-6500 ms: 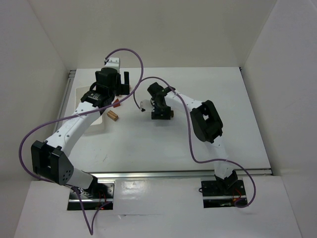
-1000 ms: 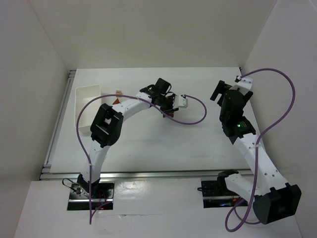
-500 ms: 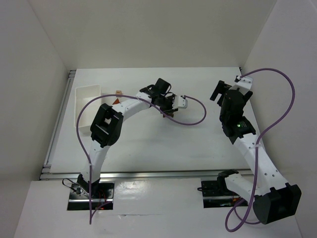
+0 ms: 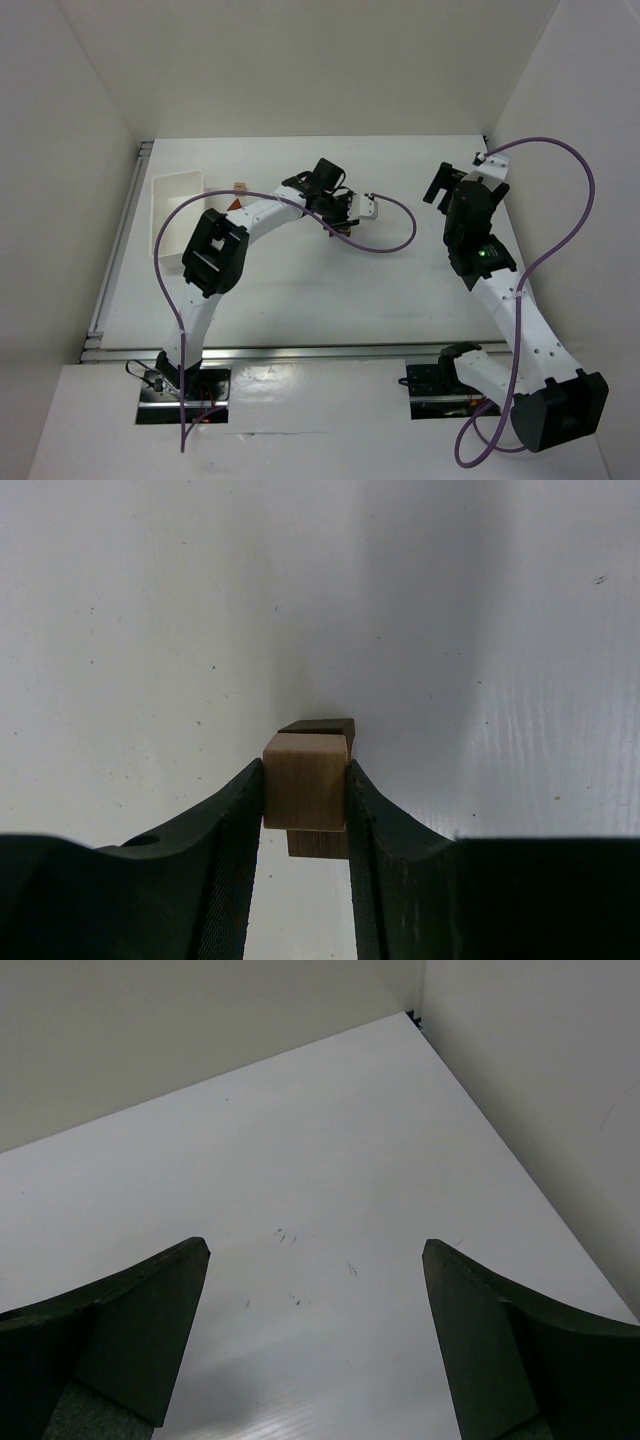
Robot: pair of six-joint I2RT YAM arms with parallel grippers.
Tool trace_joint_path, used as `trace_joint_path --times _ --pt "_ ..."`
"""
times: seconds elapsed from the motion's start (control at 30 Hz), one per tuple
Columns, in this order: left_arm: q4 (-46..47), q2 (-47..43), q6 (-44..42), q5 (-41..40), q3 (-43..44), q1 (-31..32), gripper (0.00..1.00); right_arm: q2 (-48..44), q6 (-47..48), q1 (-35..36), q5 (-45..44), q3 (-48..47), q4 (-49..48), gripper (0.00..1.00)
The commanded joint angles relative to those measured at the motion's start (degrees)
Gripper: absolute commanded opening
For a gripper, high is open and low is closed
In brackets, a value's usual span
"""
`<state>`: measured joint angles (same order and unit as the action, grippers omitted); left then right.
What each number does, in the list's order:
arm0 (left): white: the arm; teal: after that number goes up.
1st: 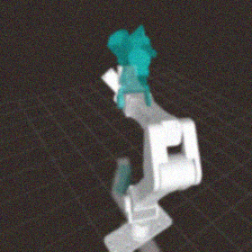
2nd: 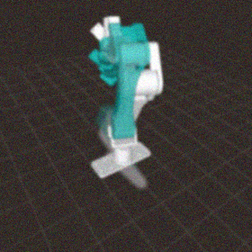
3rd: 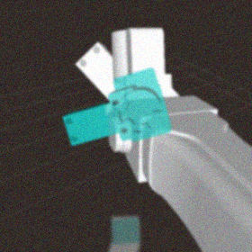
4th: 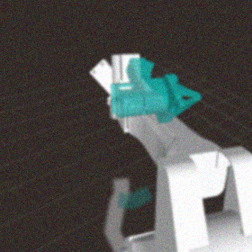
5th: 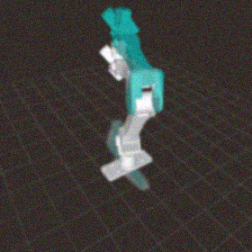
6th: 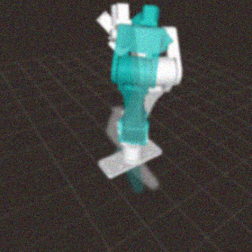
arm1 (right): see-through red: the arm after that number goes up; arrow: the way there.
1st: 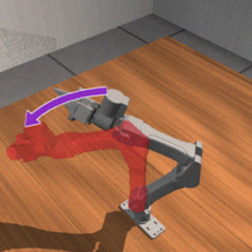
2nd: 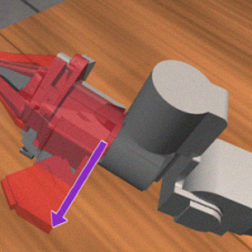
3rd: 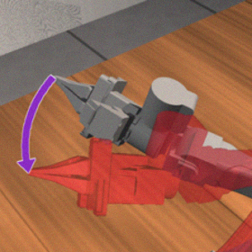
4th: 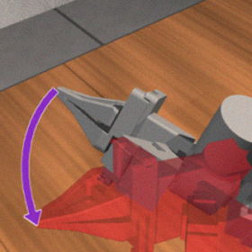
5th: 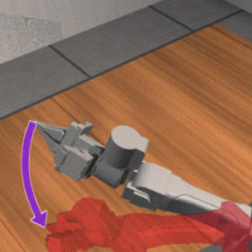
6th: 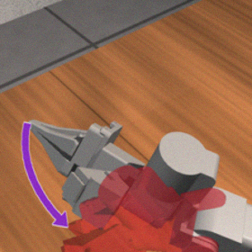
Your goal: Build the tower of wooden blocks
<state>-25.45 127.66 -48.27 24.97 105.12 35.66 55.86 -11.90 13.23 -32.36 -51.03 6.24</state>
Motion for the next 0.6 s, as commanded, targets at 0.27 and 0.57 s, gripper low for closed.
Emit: trace_joint_path --times 0.27,0.57 --pt "1.46 0.58 0.80 0.78 -0.44 -0.24 0.05 -0.57 0.48 -0.23 -0.16 -0.13 -2.46 0.96" --pt "1.37 0.58 1.34 0.78 -0.44 -0.24 0.32 -0.57 1.00 -0.23 0.89 0.40 -2.99 0.96"
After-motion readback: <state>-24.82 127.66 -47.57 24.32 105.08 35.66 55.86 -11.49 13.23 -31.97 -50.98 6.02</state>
